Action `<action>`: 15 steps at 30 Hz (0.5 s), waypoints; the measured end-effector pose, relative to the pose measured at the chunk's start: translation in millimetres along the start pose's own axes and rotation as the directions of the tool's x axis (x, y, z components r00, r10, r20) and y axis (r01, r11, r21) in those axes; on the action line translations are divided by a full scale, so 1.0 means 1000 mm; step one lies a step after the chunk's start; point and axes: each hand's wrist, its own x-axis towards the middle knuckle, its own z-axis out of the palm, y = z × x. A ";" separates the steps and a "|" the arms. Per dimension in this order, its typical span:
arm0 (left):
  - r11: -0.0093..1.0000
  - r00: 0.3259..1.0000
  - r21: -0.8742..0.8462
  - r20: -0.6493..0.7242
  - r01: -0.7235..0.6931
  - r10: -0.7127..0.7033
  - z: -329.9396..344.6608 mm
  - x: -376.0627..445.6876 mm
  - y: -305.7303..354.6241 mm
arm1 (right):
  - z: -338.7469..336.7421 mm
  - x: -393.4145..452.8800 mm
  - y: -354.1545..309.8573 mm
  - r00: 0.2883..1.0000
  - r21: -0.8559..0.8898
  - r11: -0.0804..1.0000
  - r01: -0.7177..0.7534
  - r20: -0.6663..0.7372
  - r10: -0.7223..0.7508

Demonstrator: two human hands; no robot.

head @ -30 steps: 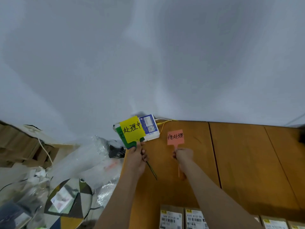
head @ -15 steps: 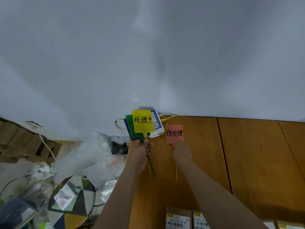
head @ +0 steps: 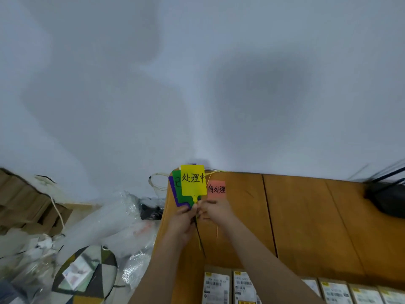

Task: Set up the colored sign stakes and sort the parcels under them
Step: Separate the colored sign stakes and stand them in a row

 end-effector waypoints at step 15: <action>0.991 0.994 0.113 0.096 -0.068 0.057 0.035 -0.140 -0.031 | -0.046 -0.172 0.009 0.970 0.214 0.972 0.096 -0.238 -0.043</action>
